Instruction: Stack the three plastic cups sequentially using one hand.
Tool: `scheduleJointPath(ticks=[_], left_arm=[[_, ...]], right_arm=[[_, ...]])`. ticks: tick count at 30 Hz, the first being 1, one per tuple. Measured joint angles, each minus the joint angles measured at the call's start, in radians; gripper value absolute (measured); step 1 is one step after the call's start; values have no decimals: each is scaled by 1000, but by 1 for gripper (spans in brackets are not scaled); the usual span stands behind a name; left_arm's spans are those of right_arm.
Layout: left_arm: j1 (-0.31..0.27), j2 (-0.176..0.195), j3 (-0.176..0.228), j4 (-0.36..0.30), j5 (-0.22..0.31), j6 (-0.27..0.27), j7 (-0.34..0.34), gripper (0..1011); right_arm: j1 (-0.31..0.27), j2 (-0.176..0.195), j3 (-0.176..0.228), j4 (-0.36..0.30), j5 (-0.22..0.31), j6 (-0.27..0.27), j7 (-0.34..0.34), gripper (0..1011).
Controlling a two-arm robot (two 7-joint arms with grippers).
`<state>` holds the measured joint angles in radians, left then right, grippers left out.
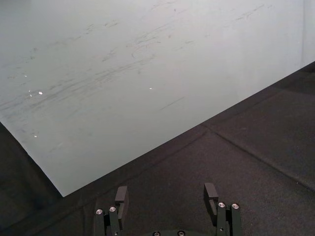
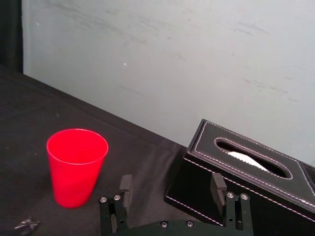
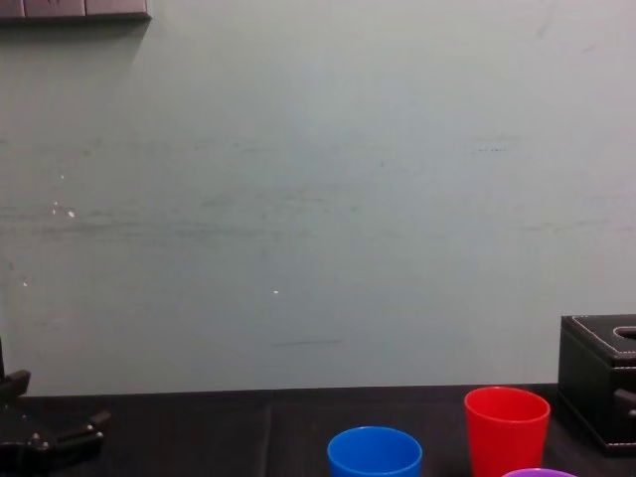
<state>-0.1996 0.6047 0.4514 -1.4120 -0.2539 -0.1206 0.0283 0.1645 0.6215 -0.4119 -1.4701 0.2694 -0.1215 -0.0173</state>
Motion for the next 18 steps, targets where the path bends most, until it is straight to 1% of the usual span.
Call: scheduleJointPath(ticks=[2, 3, 6, 7, 12, 13, 14, 15, 17, 18], left_arm=[[0, 0, 0, 0, 0, 0, 0, 1005], [0, 0, 0, 0, 0, 0, 0, 1004], [0, 0, 0, 0, 0, 0, 0, 1005], [0, 0, 0, 0, 0, 0, 0, 1005], [0, 0, 0, 0, 0, 0, 0, 1005], [0, 0, 0, 0, 0, 0, 0, 1005], [0, 0, 0, 0, 0, 0, 0, 1005], [0, 0, 0, 0, 0, 0, 0, 1005], [0, 0, 0, 0, 0, 0, 0, 1005], [0, 0, 0, 0, 0, 0, 0, 1005]], right_arm=[[-14, 8, 12, -17, 11, 0, 10, 1004], [-32, 17, 24, -34, 26, 1, 23, 1004], [-59, 32, 44, -57, 52, 4, 46, 1004], [-80, 42, 56, -72, 70, 5, 63, 1004], [-141, 76, 87, -108, 117, 0, 121, 1004], [-163, 89, 95, -118, 130, -6, 142, 1004], [-163, 89, 95, -118, 130, -6, 142, 1004], [-184, 100, 102, -127, 143, -15, 165, 1004], [-203, 110, 107, -135, 152, -25, 187, 1004], [-222, 119, 111, -143, 160, -40, 210, 1004]])
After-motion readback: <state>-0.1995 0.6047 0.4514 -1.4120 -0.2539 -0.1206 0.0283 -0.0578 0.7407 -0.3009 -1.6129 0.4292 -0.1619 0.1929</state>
